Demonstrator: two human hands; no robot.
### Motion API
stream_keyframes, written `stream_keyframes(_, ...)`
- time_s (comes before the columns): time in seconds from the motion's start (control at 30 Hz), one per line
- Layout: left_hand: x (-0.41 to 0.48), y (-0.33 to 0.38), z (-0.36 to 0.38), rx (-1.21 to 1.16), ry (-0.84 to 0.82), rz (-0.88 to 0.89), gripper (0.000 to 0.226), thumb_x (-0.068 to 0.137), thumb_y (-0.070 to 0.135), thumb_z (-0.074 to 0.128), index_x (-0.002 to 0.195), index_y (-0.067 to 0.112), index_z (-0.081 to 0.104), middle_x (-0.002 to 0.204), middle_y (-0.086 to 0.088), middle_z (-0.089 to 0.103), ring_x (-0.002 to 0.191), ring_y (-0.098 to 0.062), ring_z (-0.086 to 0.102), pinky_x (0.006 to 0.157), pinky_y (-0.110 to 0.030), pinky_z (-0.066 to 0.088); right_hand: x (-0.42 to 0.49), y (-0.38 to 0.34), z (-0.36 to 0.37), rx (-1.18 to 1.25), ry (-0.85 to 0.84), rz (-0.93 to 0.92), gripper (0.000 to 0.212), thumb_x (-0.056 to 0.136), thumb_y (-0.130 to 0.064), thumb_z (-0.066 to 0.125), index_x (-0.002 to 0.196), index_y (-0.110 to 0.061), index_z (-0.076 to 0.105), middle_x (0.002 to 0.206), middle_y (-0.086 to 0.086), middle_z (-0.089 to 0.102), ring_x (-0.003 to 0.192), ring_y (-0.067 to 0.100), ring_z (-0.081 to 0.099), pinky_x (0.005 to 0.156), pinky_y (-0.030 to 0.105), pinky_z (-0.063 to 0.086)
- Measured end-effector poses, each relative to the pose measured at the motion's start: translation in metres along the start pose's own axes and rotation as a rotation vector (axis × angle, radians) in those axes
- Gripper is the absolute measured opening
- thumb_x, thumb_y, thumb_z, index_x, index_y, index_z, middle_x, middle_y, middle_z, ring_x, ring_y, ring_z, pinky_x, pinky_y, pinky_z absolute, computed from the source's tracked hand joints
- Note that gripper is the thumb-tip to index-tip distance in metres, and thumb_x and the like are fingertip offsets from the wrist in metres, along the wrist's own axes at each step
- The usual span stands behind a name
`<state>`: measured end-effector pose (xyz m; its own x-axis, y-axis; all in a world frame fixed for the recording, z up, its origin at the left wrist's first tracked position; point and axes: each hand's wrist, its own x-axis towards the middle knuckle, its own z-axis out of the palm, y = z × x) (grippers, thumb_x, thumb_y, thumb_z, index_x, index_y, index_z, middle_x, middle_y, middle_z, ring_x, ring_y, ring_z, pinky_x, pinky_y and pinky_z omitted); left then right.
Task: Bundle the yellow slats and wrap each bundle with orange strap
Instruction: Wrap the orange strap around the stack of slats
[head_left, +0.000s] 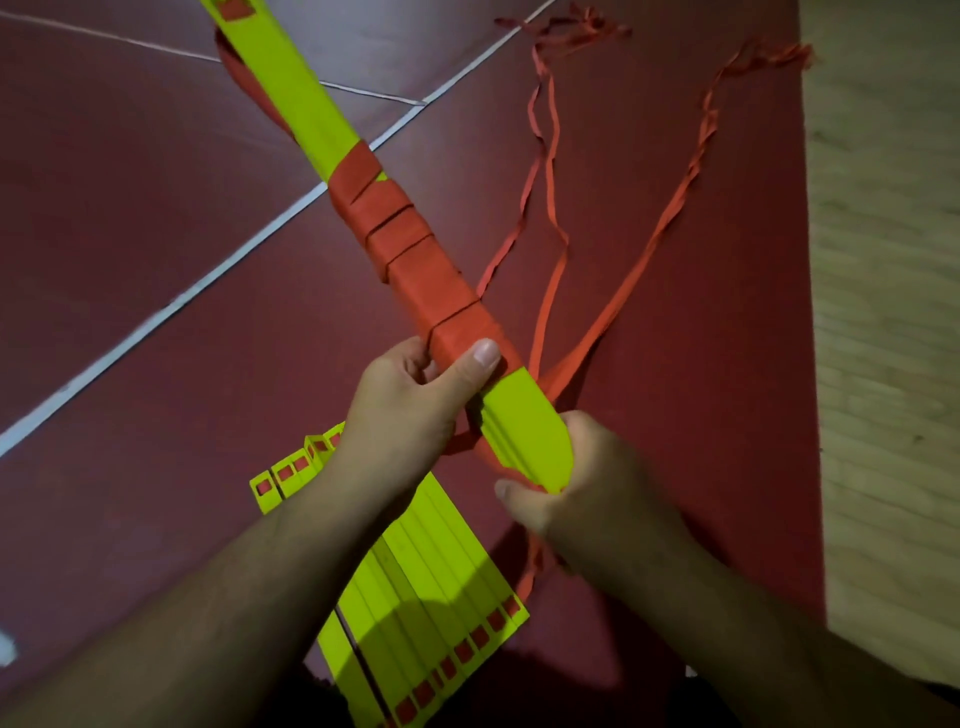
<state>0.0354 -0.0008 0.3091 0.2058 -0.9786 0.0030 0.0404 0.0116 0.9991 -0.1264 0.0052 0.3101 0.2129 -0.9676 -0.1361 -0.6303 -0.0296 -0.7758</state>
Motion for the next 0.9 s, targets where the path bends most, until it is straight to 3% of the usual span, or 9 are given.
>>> stream_keyframes(0.1, 0.009, 0.002, -0.014, 0.010, -0.109, 0.034, 0.041, 0.088, 0.036, 0.072, 0.090, -0.002, 0.060, 0.073, -0.013, 0.044, 0.059, -0.017, 0.038, 0.049, -0.016, 0.039, 0.005, 0.000, -0.008, 0.164, -0.048, -0.002, 0.023, 0.069, -0.024, 0.085, 0.075, -0.023, 0.063, 0.061, -0.026, 0.064, 0.052, -0.006, 0.058, 0.049, 0.008, 0.039)
stream_keyframes(0.23, 0.017, -0.003, -0.025, -0.039, -0.232, 0.002, 0.034, 0.082, 0.048, 0.069, 0.092, 0.016, 0.068, 0.076, -0.013, 0.045, 0.068, -0.027, 0.035, 0.057, -0.028, 0.037, 0.002, -0.004, -0.014, 0.282, -0.096, 0.029, 0.017, 0.072, -0.022, 0.083, 0.075, -0.023, 0.066, 0.059, -0.018, 0.065, 0.052, -0.004, 0.058, 0.051, 0.013, 0.042)
stream_keyframes(0.4, 0.017, -0.012, -0.024, -0.119, -0.381, -0.042, 0.053, 0.075, 0.068, 0.072, 0.101, 0.021, 0.071, 0.068, -0.017, 0.043, 0.057, -0.038, 0.025, 0.059, -0.036, 0.034, -0.008, -0.009, -0.018, 0.766, -0.384, 0.030, 0.015, 0.072, -0.014, 0.074, 0.065, -0.022, 0.063, 0.057, -0.003, 0.054, 0.049, 0.006, 0.050, 0.047, 0.018, 0.041)
stream_keyframes(0.5, 0.014, -0.012, -0.020, -0.227, -0.454, -0.077, 0.065, 0.069, 0.067, 0.075, 0.102, 0.011, 0.069, 0.063, 0.004, 0.051, 0.049, -0.017, 0.024, 0.053, -0.024, 0.035, -0.009, -0.004, -0.018, 1.009, -0.617, 0.070, 0.016, 0.063, -0.025, 0.077, 0.078, -0.020, 0.072, 0.062, 0.005, 0.057, 0.052, 0.013, 0.053, 0.048, 0.022, 0.045)
stream_keyframes(0.57, 0.013, -0.012, -0.018, -0.285, -0.427, -0.059, 0.078, 0.067, 0.063, 0.078, 0.108, -0.002, 0.063, 0.063, 0.001, 0.048, 0.047, -0.009, 0.029, 0.051, -0.021, 0.034, -0.009, 0.000, -0.017, 1.050, -0.722, 0.118, 0.034, 0.059, -0.028, 0.080, 0.090, -0.017, 0.072, 0.066, 0.006, 0.060, 0.056, 0.015, 0.056, 0.052, 0.024, 0.047)
stream_keyframes(0.67, 0.012, -0.015, -0.018, -0.262, -0.405, 0.016, 0.047, 0.071, 0.060, 0.076, 0.095, 0.020, 0.071, 0.064, 0.005, 0.056, 0.052, -0.013, 0.040, 0.054, -0.031, 0.033, -0.001, 0.005, -0.025, 0.857, -0.745, 0.138, 0.055, 0.064, -0.035, 0.073, 0.107, -0.003, 0.061, 0.075, 0.010, 0.067, 0.064, 0.019, 0.061, 0.058, 0.027, 0.051)
stream_keyframes(0.77, 0.011, -0.017, -0.016, -0.206, -0.290, 0.015, 0.051, 0.075, 0.050, 0.079, 0.105, 0.011, 0.066, 0.075, -0.021, 0.053, 0.065, -0.031, 0.039, 0.060, -0.043, 0.033, 0.004, 0.000, -0.035, 0.420, -0.574, 0.018, 0.051, 0.065, -0.036, 0.074, 0.107, -0.010, 0.063, 0.082, 0.007, 0.071, 0.070, 0.012, 0.064, 0.062, 0.024, 0.051)
stream_keyframes(0.83, 0.007, -0.018, -0.007, -0.177, -0.207, 0.065, 0.036, 0.081, 0.027, 0.072, 0.103, 0.001, 0.061, 0.070, -0.003, 0.064, 0.059, -0.015, 0.055, 0.057, -0.023, 0.042, 0.001, 0.000, -0.032, 0.034, -0.307, -0.046, 0.041, 0.066, -0.030, 0.077, 0.101, -0.027, 0.057, 0.072, -0.006, 0.066, 0.060, -0.001, 0.059, 0.057, 0.017, 0.047)
stream_keyframes(0.9, 0.004, -0.018, 0.002, -0.120, -0.167, 0.089, 0.022, 0.082, 0.011, 0.072, 0.099, 0.001, 0.061, 0.070, 0.009, 0.070, 0.063, 0.002, 0.062, 0.059, -0.011, 0.046, -0.002, 0.000, -0.023, -0.158, -0.097, -0.025, 0.046, 0.064, -0.041, 0.080, 0.097, -0.036, 0.049, 0.076, -0.011, 0.063, 0.069, 0.003, 0.062, 0.065, 0.024, 0.051)
